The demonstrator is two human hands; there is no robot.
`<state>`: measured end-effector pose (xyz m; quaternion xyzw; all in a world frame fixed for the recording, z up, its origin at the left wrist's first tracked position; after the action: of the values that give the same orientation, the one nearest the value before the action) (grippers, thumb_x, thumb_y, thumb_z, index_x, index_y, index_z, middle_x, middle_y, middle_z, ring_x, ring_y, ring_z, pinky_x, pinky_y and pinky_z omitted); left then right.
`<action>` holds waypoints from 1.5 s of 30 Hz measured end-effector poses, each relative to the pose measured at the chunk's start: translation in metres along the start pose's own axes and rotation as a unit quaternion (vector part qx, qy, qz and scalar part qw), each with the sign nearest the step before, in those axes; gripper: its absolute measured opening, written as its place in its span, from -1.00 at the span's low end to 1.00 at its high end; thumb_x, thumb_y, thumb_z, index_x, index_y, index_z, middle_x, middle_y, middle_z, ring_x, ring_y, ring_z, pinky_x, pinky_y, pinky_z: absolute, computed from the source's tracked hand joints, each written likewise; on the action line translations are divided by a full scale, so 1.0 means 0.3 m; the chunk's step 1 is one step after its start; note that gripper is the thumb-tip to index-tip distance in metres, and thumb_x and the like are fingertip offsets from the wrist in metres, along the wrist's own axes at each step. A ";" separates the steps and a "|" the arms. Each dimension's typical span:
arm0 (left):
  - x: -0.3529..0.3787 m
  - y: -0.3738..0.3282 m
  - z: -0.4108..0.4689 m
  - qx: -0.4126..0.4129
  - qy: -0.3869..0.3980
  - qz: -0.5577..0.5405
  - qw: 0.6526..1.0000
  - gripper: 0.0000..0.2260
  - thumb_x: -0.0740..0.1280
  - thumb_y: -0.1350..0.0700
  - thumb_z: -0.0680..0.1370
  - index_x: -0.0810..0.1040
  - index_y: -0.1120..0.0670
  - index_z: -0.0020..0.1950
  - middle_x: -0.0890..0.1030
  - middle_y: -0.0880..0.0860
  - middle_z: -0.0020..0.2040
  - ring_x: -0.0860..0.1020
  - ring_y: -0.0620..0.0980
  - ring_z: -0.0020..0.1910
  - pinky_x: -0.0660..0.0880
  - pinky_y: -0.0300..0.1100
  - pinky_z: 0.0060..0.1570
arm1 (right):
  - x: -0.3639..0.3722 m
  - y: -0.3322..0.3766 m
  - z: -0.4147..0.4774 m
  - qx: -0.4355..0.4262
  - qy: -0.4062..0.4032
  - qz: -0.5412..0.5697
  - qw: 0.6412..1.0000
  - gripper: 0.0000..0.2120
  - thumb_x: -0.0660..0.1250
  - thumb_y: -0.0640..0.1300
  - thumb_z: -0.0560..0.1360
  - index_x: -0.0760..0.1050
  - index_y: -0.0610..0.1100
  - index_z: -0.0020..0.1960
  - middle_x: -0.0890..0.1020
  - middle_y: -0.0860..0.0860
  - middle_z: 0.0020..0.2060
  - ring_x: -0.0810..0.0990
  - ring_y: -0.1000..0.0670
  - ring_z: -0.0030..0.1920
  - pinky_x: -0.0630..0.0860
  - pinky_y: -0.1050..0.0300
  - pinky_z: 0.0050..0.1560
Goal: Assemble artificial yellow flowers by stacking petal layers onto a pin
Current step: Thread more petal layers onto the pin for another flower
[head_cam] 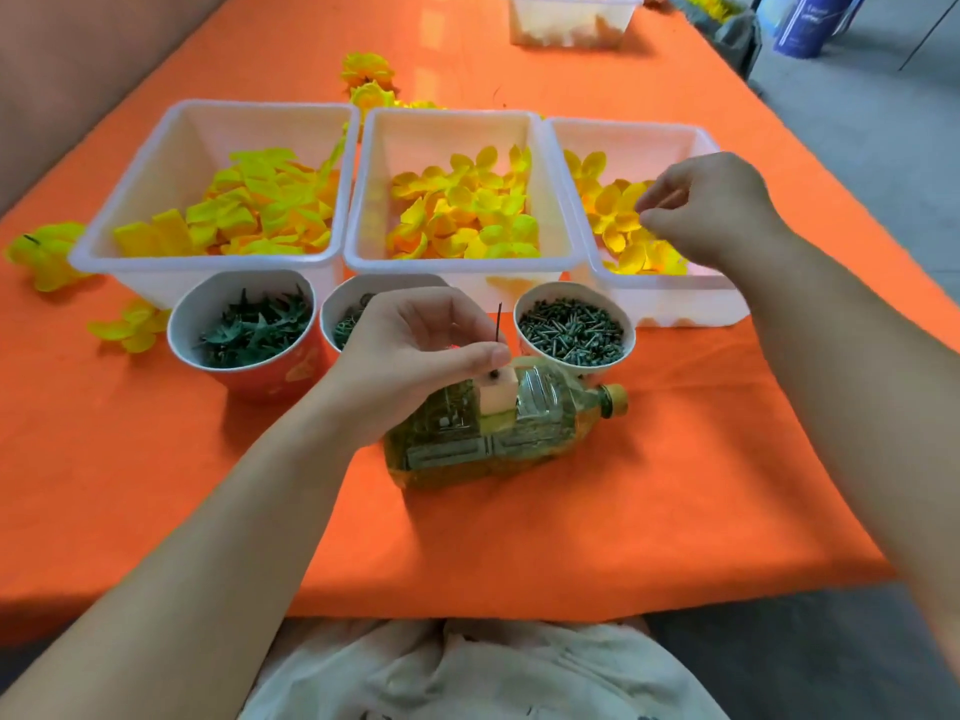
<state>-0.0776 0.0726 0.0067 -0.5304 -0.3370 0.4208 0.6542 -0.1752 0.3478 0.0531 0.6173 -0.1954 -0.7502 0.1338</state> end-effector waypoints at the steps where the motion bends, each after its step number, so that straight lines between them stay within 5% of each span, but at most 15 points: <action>1: -0.003 0.003 0.003 0.000 0.008 -0.007 1.000 -0.89 0.51 0.28 0.42 0.65 0.10 -0.20 0.67 0.05 -0.27 0.62 -0.01 -0.28 0.54 -0.26 -0.19 | 0.014 -0.026 0.035 0.017 0.021 -0.046 0.999 -0.82 0.39 -0.19 0.48 0.67 -0.09 0.06 0.69 -0.14 -0.01 0.63 -0.14 -0.01 0.54 0.03 0.04; 9: -0.008 0.016 0.005 -0.005 0.014 -0.032 0.999 -0.92 0.52 0.21 0.40 0.66 0.07 -0.20 0.67 0.06 -0.26 0.62 0.00 -0.27 0.55 -0.22 -0.19 | 0.144 -0.063 0.105 0.043 0.166 -0.167 0.971 -0.68 0.46 -0.12 0.48 0.63 -0.11 0.22 0.60 -0.13 0.26 0.56 -0.18 0.19 0.48 0.06 0.17; 13: -0.006 0.016 0.001 -0.006 0.013 -0.035 0.999 -0.92 0.52 0.21 0.40 0.66 0.07 -0.20 0.67 0.07 -0.25 0.64 0.01 -0.27 0.56 -0.21 -0.18 | 0.158 -0.063 0.108 0.056 0.169 -0.148 0.973 -0.81 0.45 -0.15 0.47 0.69 -0.09 0.08 0.66 -0.10 0.16 0.59 -0.15 0.16 0.50 0.07 0.12; 22: -0.004 0.023 0.002 -0.013 0.011 -0.037 0.999 -0.91 0.53 0.19 0.38 0.66 0.04 -0.21 0.67 0.06 -0.26 0.64 0.00 -0.27 0.57 -0.20 -0.18 | 0.176 -0.095 0.143 0.082 0.135 -0.144 0.977 -0.76 0.38 -0.18 0.49 0.67 -0.23 0.10 0.66 -0.18 0.12 0.59 -0.19 0.17 0.56 -0.03 0.19; 27: -0.010 0.032 0.004 -0.015 0.007 -0.041 0.999 -0.91 0.53 0.19 0.38 0.65 0.06 -0.19 0.67 0.06 -0.26 0.64 0.01 -0.28 0.56 -0.21 -0.18 | 0.157 -0.120 0.160 0.115 0.081 -0.121 0.983 -0.72 0.57 -0.08 0.34 0.66 -0.22 -0.04 0.69 -0.14 -0.08 0.64 -0.16 -0.01 0.61 -0.02 0.03; 30: -0.011 0.033 0.007 -0.016 0.009 -0.038 0.999 -0.92 0.53 0.19 0.39 0.65 0.07 -0.19 0.68 0.06 -0.26 0.64 0.00 -0.27 0.55 -0.22 -0.17 | 0.153 -0.129 0.165 0.128 0.074 -0.152 0.977 -0.73 0.51 -0.02 0.41 0.58 -0.22 -0.14 0.61 -0.13 -0.24 0.58 -0.18 -0.16 0.49 0.09 -0.20; 33: -0.010 0.036 0.004 -0.018 0.010 -0.036 0.999 -0.92 0.53 0.18 0.38 0.66 0.05 -0.20 0.68 0.05 -0.26 0.64 -0.02 -0.27 0.55 -0.23 -0.18 | 0.158 -0.136 0.168 0.125 0.108 -0.057 0.985 -0.80 0.37 -0.07 0.54 0.56 -0.14 -0.22 0.69 -0.10 -0.24 0.65 -0.16 -0.18 0.53 0.07 -0.17; 37: -0.009 0.033 0.003 -0.015 0.012 -0.039 0.999 -0.91 0.53 0.19 0.39 0.66 0.06 -0.20 0.68 0.05 -0.26 0.64 -0.01 -0.26 0.55 -0.22 -0.18 | 0.143 -0.173 0.190 0.115 0.087 -0.167 0.975 -0.81 0.27 -0.22 0.49 0.59 -0.23 0.05 0.64 -0.21 0.00 0.61 -0.26 0.01 0.53 -0.01 -0.01; 39: -0.011 0.034 0.006 -0.017 0.012 -0.038 0.999 -0.91 0.53 0.19 0.39 0.66 0.05 -0.20 0.67 0.06 -0.26 0.64 0.01 -0.26 0.56 -0.20 -0.18 | 0.153 -0.180 0.178 0.134 0.150 -0.255 0.946 -0.76 0.26 -0.17 0.52 0.53 -0.21 0.15 0.58 -0.21 0.04 0.54 -0.23 0.02 0.50 -0.02 0.07; 42: -0.013 0.033 0.005 -0.022 0.011 -0.039 0.999 -0.92 0.54 0.19 0.39 0.66 0.06 -0.20 0.67 0.07 -0.26 0.64 0.03 -0.26 0.56 -0.19 -0.17 | 0.187 -0.196 0.186 0.141 0.227 -0.225 0.937 -0.66 0.22 -0.22 0.61 0.43 -0.23 0.37 0.53 -0.22 0.28 0.50 -0.15 0.06 0.46 0.01 0.20; 45: -0.012 0.028 0.004 -0.028 0.006 -0.036 0.999 -0.90 0.54 0.23 0.40 0.65 0.09 -0.21 0.67 0.08 -0.26 0.63 0.03 -0.26 0.56 -0.18 -0.17 | 0.180 -0.200 0.192 0.119 0.224 -0.277 0.927 -0.77 0.24 -0.22 0.58 0.51 -0.18 0.22 0.60 -0.17 0.05 0.47 -0.13 -0.05 0.49 0.05 0.05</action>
<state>-0.0817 0.0705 -0.0014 -0.5388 -0.3634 0.3839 0.6559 -0.2401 0.3846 -0.0122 0.8100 -0.0696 -0.5710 -0.1140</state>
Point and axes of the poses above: each hand's wrist, its own z-axis towards the middle knuckle, its own x-axis out of the palm, y = z × x, the point moved 3 cm from there along z, towards the middle knuckle
